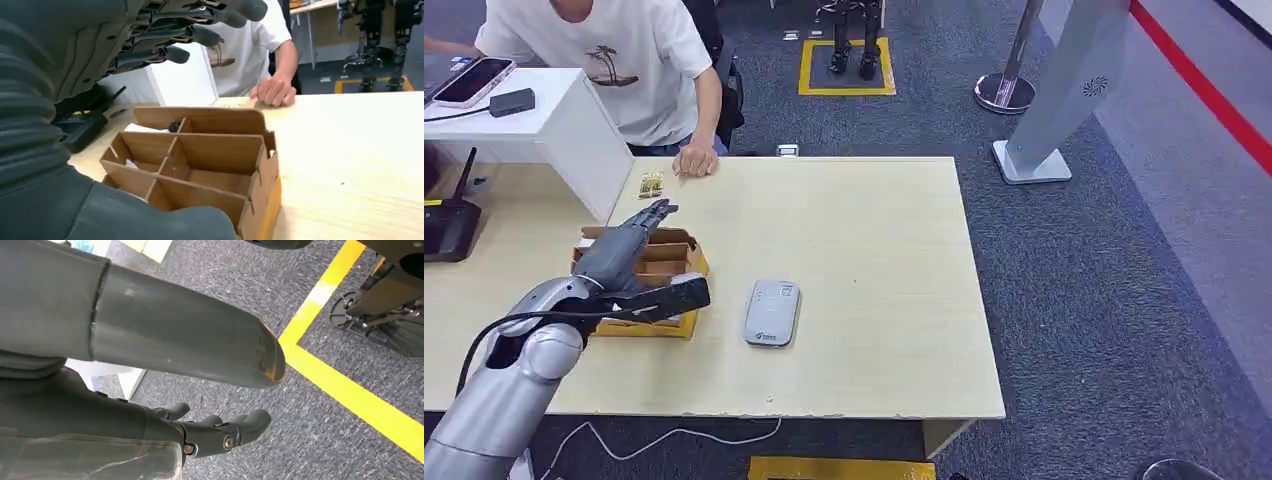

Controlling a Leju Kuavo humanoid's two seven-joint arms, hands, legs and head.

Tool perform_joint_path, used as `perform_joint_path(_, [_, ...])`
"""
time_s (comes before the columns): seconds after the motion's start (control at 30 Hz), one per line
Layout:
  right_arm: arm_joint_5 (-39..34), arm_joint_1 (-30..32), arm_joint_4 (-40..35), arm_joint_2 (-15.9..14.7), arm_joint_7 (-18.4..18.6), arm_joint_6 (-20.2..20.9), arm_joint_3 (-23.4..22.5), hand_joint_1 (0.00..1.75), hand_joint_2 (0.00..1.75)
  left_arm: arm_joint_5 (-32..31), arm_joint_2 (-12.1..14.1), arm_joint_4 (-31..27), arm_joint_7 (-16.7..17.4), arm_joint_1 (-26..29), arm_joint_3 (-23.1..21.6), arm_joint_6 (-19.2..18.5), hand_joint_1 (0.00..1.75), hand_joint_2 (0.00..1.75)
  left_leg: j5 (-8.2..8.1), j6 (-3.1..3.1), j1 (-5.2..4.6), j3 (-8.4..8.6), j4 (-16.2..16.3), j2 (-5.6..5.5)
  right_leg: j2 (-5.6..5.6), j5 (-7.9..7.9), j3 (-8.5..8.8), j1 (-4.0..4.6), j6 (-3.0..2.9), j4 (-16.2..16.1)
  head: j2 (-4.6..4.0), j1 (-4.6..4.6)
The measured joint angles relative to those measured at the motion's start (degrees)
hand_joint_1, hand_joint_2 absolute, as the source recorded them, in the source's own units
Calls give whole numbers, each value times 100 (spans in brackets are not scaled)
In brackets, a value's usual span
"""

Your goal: Pass the card to the sensor for recognition and then transmit it.

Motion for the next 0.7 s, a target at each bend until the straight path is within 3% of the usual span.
perform_joint_path(0.33, [-2, 3, 0, 0, 0, 0, 0, 0, 0, 42, 187, 0, -2, 92, -76, 4, 0, 175, 0, 0, 0, -1, -1, -2, -1, -1, 1, 0, 0, 0, 0, 0])
perform_joint_path(0.7, [0, 59, -2, -2, 0, 0, -4, 0, 0, 142, 765, -372, 9, 781, -109, 59, 0, 175, -1, -1, 1, -1, -2, -2, -3, -4, -1, 1, -1, 0, 0, 0])
